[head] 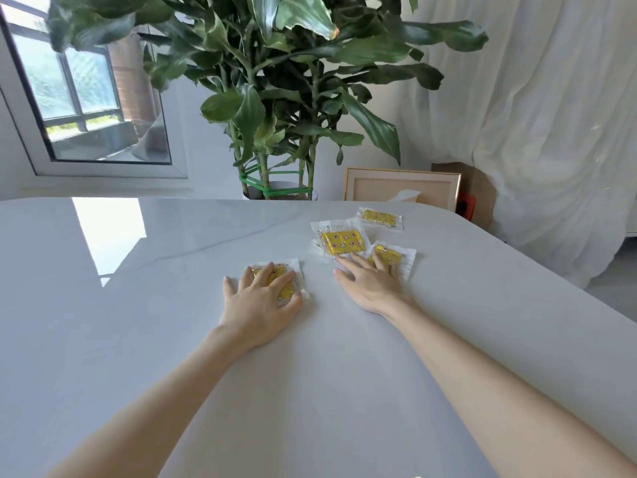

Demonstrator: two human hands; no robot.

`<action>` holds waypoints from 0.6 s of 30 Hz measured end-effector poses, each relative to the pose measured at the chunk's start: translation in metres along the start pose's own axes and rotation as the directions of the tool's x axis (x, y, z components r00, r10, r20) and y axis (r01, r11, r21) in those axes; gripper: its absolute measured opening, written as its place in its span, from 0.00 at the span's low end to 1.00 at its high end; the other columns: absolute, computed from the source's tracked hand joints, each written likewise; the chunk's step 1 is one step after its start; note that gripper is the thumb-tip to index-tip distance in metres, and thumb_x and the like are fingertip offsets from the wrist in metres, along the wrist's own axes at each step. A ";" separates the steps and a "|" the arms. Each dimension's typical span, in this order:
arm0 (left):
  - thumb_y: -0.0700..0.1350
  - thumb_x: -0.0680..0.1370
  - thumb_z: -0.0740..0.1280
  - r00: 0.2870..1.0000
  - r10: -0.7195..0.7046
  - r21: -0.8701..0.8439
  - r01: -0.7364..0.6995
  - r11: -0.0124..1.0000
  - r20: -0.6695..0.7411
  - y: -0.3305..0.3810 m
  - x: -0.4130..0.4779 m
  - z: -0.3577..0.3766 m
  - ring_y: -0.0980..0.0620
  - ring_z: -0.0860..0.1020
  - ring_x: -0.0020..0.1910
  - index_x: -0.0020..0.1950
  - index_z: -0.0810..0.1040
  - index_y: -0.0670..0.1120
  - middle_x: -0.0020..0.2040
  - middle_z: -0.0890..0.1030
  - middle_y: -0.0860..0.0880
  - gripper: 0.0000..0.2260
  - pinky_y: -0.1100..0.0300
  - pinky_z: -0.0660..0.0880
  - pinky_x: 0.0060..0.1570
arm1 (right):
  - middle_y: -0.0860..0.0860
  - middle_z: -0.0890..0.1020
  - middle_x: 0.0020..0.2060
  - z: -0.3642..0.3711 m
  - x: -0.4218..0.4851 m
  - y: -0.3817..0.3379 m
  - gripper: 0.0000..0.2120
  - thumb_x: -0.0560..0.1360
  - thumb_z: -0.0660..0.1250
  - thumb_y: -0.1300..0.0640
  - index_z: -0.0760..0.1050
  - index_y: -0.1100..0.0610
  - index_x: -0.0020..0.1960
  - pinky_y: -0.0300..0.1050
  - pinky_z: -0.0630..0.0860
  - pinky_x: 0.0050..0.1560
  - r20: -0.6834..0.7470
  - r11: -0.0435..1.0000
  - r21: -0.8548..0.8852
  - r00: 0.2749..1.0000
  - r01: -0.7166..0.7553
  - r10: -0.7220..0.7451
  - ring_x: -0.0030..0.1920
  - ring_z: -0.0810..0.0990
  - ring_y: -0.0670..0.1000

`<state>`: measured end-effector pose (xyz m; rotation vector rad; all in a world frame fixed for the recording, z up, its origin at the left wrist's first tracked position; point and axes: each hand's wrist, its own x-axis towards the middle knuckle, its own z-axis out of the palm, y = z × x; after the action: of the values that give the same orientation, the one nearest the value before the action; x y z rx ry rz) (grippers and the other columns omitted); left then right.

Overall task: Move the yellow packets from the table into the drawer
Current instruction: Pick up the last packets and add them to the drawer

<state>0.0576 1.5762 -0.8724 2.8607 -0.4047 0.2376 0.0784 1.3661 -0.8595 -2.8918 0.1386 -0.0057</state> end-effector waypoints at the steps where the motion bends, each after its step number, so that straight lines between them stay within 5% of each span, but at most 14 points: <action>1: 0.70 0.72 0.41 1.000 -0.009 0.004 0.009 1.000 -0.004 -0.002 -0.008 -0.002 0.48 0.53 0.75 0.73 0.60 0.62 0.77 0.57 0.52 0.32 0.41 0.50 0.71 | 0.39 0.50 0.77 0.001 -0.011 -0.003 0.24 0.79 0.44 0.36 0.52 0.35 0.75 0.61 0.37 0.74 -0.001 1.000 0.005 1.000 0.016 -0.016 0.78 0.41 0.53; 5: 0.70 0.64 0.35 0.998 -0.051 -0.004 0.051 0.999 -0.028 -0.012 -0.044 -0.013 0.46 0.55 0.75 0.73 0.62 0.61 0.76 0.59 0.51 0.41 0.45 0.51 0.71 | 0.38 0.51 0.77 0.006 -0.055 -0.020 0.23 0.80 0.45 0.38 0.54 0.35 0.75 0.60 0.38 0.75 -0.002 0.996 0.016 0.996 0.089 -0.089 0.78 0.41 0.52; 10: 0.67 0.63 0.39 0.987 -0.123 -0.059 0.117 0.991 -0.101 -0.025 -0.097 -0.032 0.46 0.61 0.72 0.68 0.71 0.59 0.72 0.67 0.51 0.39 0.49 0.56 0.68 | 0.38 0.53 0.77 0.012 -0.109 -0.041 0.22 0.81 0.47 0.40 0.57 0.36 0.74 0.60 0.37 0.75 -0.009 0.987 0.043 0.988 0.155 -0.155 0.78 0.42 0.51; 18: 0.56 0.75 0.61 0.963 -0.192 -0.236 0.145 0.961 -0.191 -0.049 -0.168 -0.057 0.46 0.73 0.63 0.55 0.82 0.56 0.61 0.79 0.52 0.15 0.54 0.68 0.62 | 0.39 0.61 0.75 0.016 -0.187 -0.061 0.18 0.81 0.53 0.43 0.68 0.39 0.69 0.60 0.41 0.75 -0.047 0.954 0.159 0.967 0.254 -0.250 0.78 0.48 0.50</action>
<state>-0.0942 1.6791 -0.8602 2.5991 -0.1332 0.4320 -0.1018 1.4471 -0.8591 -2.7248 -0.2177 -0.0959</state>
